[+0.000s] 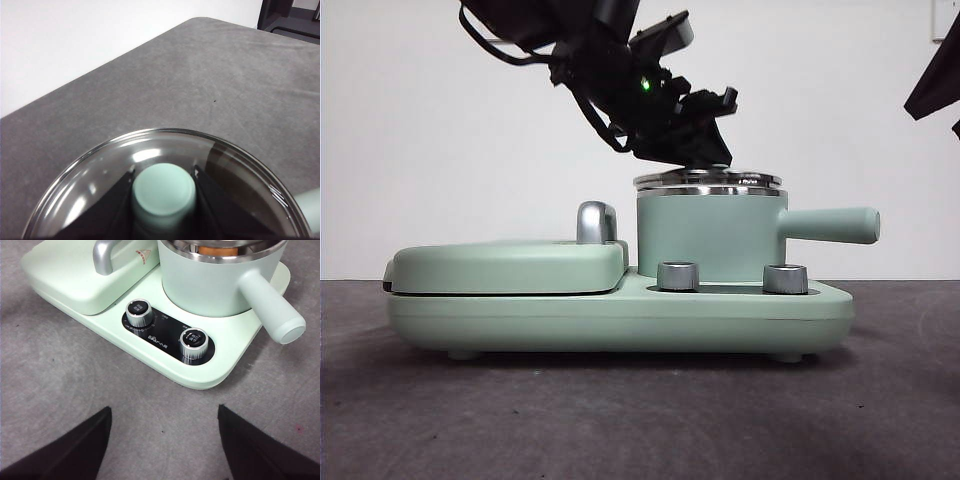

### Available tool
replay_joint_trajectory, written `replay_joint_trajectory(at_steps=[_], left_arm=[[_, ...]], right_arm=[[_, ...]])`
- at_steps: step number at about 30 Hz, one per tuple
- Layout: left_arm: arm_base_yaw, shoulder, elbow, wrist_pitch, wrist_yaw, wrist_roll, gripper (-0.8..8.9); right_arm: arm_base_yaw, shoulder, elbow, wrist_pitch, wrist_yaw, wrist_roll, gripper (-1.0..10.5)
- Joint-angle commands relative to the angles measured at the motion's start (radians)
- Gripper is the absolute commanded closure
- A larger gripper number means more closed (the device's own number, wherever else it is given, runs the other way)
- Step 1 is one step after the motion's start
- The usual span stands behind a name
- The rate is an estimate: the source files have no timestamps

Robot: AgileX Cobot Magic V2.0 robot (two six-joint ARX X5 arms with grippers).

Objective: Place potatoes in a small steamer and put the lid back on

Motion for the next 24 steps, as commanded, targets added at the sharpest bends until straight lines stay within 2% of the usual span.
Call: replay_joint_trajectory(at_steps=[1, 24], left_arm=[[-0.009, 0.024, 0.036, 0.035, 0.002, 0.006, 8.01], [-0.022, 0.008, 0.040, -0.087, 0.001, 0.011, 8.01]], right_arm=[[0.006, 0.005, 0.006, 0.005, 0.000, 0.011, 6.2], [0.006, 0.004, 0.006, -0.019, -0.001, 0.011, 6.2]])
